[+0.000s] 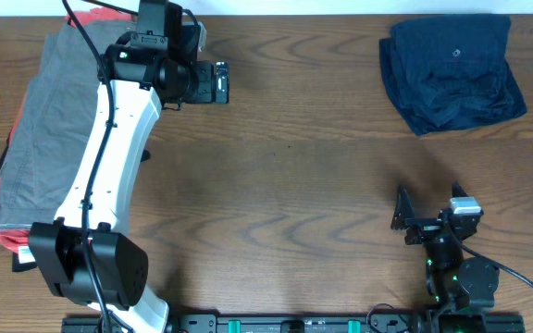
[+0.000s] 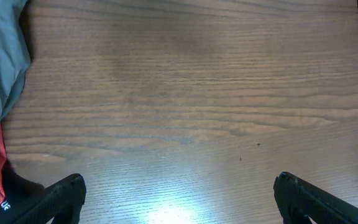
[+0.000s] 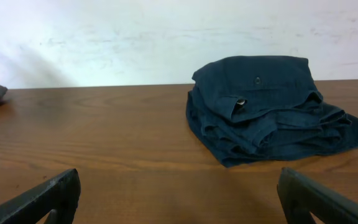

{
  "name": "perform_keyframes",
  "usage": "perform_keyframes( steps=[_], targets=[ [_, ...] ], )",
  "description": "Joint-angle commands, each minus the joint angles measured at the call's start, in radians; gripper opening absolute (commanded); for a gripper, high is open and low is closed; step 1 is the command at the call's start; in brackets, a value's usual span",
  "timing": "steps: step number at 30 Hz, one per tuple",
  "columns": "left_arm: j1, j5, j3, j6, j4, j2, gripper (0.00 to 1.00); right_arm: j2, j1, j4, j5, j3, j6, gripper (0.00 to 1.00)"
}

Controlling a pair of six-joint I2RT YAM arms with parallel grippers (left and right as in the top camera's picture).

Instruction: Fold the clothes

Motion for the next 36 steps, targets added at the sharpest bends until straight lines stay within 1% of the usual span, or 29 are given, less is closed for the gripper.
perform_keyframes(
  steps=[1,11,16,18,20,21,22,23,24,25,29,31,36],
  targets=[
    [0.018,-0.010,-0.006,-0.005,-0.004,0.000,0.98,-0.007,0.016,-0.004,0.013,-0.002,-0.016,0.99],
    [0.019,-0.009,-0.006,-0.005,-0.005,-0.023,0.98,-0.007,0.016,-0.004,0.013,-0.002,-0.016,0.99],
    [0.021,-0.014,-0.006,-0.005,-0.006,-0.122,0.98,-0.007,0.016,-0.004,0.013,-0.002,-0.016,0.99],
    [0.021,-0.073,-0.006,-0.005,-0.003,-0.176,0.98,-0.007,0.016,-0.004,0.013,-0.002,-0.016,0.99],
    [0.021,-0.089,-0.006,-0.005,-0.007,-0.242,0.98,-0.007,0.016,-0.004,0.013,-0.002,-0.016,0.99],
    [0.021,-0.089,-0.007,-0.005,-0.006,-0.274,0.74,-0.007,0.016,-0.004,0.013,-0.002,-0.016,0.99],
    [0.021,-0.088,-0.007,-0.005,0.001,-0.306,0.24,-0.007,0.016,-0.004,0.013,-0.002,-0.016,0.99],
    [0.021,-0.091,-0.008,-0.004,-0.001,-0.337,0.34,-0.007,0.016,-0.004,0.013,-0.002,-0.016,0.99],
    [0.021,-0.109,-0.010,-0.005,-0.004,-0.372,0.54,-0.007,0.016,-0.004,0.013,-0.002,-0.016,0.99],
    [0.021,-0.130,-0.014,-0.005,-0.008,-0.404,0.98,-0.007,0.016,-0.004,0.013,-0.002,-0.016,0.99],
    [0.021,-0.206,-0.070,-0.004,0.002,-0.544,0.98,-0.007,0.016,-0.004,0.013,-0.002,-0.016,0.99],
    [0.037,-0.216,-0.122,-0.002,0.022,-0.620,0.98,-0.007,0.016,-0.004,0.013,-0.002,-0.016,0.99],
    [0.115,-0.210,-0.317,-0.002,0.164,-0.797,0.98,-0.007,0.016,-0.004,0.013,-0.002,-0.016,0.99]
  ],
)
